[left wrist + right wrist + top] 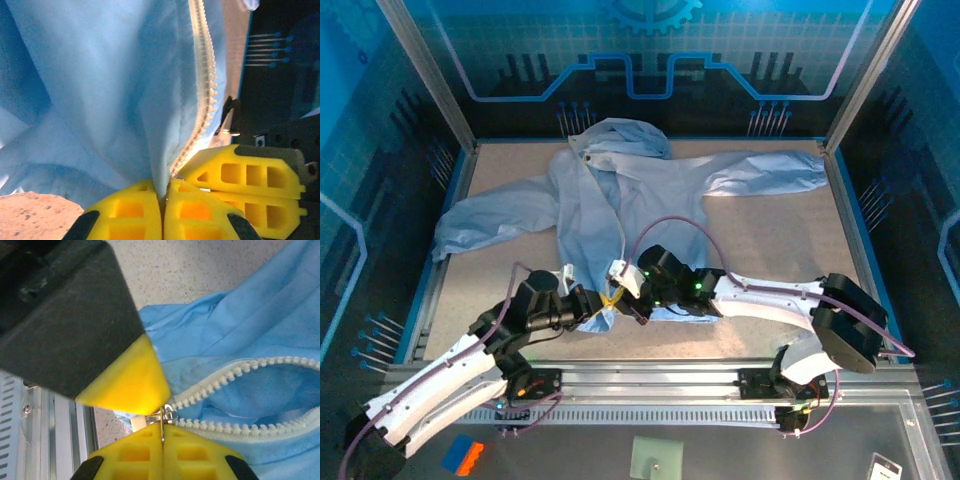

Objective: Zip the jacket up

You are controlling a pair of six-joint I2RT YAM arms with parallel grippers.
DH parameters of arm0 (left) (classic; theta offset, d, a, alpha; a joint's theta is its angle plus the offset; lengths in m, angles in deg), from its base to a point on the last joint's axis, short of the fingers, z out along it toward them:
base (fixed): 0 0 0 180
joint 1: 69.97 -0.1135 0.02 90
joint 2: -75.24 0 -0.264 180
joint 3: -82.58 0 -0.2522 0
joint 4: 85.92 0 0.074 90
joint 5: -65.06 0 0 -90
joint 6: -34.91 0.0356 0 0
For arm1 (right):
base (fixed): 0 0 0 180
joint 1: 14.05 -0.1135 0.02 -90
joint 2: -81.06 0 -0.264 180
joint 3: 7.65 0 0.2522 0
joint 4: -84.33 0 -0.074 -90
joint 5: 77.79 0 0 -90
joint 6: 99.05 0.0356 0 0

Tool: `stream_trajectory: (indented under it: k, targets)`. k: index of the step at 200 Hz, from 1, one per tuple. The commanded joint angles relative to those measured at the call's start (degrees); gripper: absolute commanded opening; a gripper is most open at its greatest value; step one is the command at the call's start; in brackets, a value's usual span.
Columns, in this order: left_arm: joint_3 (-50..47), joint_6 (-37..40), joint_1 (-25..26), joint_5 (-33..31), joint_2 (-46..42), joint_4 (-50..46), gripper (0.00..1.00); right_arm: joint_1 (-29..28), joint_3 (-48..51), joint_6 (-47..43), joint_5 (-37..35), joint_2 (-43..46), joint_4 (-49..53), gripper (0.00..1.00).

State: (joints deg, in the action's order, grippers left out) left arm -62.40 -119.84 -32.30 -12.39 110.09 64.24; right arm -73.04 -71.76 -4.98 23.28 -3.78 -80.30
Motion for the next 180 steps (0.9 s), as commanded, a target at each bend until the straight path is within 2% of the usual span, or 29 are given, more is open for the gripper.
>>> stream_trajectory:
  k: [1,80,133,152,180]
  targets:
    - [5.2,6.5,1.6,1.9,2.2,-4.5,0.0,-0.7,-5.2,0.2,-2.8,-1.6,4.5,0.0]
    - [11.3,13.6,7.0,2.0,9.8,-12.7,0.0,-0.3,-10.4,0.0,-10.7,-5.6,10.3,0.0]
    - [14.5,17.0,6.9,3.7,11.0,-16.9,0.0,3.8,-10.6,1.9,-11.1,-5.1,10.8,0.0]
    - [16.1,18.5,6.9,3.0,11.2,-18.6,0.0,7.4,-7.9,4.1,-7.8,-3.2,8.4,0.0]
    - [17.0,19.7,6.1,4.0,11.8,-19.1,0.0,8.8,-6.6,2.6,-6.7,-0.8,8.9,0.0]
